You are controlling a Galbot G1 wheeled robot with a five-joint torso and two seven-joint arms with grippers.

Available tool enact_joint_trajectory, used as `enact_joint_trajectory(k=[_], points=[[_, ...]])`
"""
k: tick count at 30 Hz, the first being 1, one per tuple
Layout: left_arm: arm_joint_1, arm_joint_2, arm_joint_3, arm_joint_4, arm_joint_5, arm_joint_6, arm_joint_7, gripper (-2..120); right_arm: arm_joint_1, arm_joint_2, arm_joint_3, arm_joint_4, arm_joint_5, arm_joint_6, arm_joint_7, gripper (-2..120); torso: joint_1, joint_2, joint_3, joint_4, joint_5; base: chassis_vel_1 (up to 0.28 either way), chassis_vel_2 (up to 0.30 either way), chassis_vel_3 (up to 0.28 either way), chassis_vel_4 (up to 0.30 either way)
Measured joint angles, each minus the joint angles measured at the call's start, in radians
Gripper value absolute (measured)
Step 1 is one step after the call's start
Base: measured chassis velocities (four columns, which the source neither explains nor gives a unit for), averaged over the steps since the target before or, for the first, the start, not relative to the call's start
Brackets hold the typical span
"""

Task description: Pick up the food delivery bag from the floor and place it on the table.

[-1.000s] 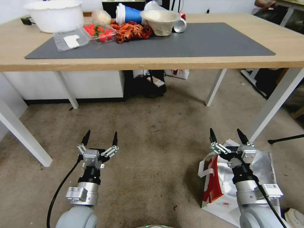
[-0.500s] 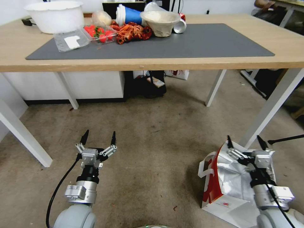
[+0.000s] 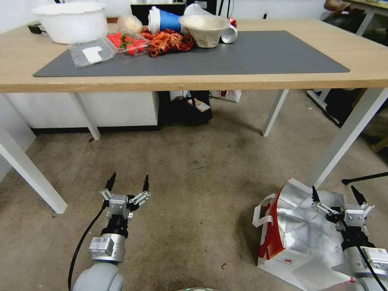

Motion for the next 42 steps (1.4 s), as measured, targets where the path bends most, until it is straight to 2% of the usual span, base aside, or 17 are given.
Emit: enact_joint_trajectory(k=[19, 30, 32, 37, 40, 42], points=[[-0.009, -0.018, 0.018, 0.023, -0.001, 0.003, 0.008, 100, 0.094, -0.067, 0.020, -0.233, 0.007, -0.016, 0.015, 100, 0.000, 0.001, 0.000, 0.0002, 0.0002, 0.000, 0.000, 0.000, 0.000], [0.003, -0.026, 0.015, 0.023, 0.008, -0.007, 0.005, 100, 0.137, -0.085, 0.009, -0.297, 0.006, -0.028, 0.016, 97, 0.000, 0.001, 0.000, 0.0001, 0.0000, 0.000, 0.000, 0.000, 0.000], [0.008, -0.030, 0.015, 0.022, 0.018, -0.013, 0.003, 100, 0.154, -0.085, 0.008, -0.323, -0.005, -0.032, 0.012, 88, 0.000, 0.001, 0.000, 0.0002, -0.0001, 0.000, 0.000, 0.000, 0.000], [0.013, -0.032, 0.013, 0.018, 0.021, -0.016, 0.001, 100, 0.168, -0.087, 0.003, -0.355, -0.012, -0.038, 0.011, 86, 0.000, 0.001, 0.000, 0.0001, 0.0000, 0.000, 0.000, 0.000, 0.000], [0.013, -0.032, 0.012, 0.017, 0.021, -0.016, 0.001, 100, 0.171, -0.089, 0.001, -0.362, -0.009, -0.048, 0.011, 79, 0.000, 0.001, 0.000, 0.0002, 0.0001, 0.000, 0.000, 0.000, 0.000], [0.013, -0.033, 0.012, 0.016, 0.021, -0.017, -0.001, 100, 0.170, -0.092, -0.003, -0.362, 0.018, -0.072, 0.012, 69, 0.000, 0.001, 0.000, 0.0002, 0.0000, 0.000, 0.000, 0.000, 0.000]])
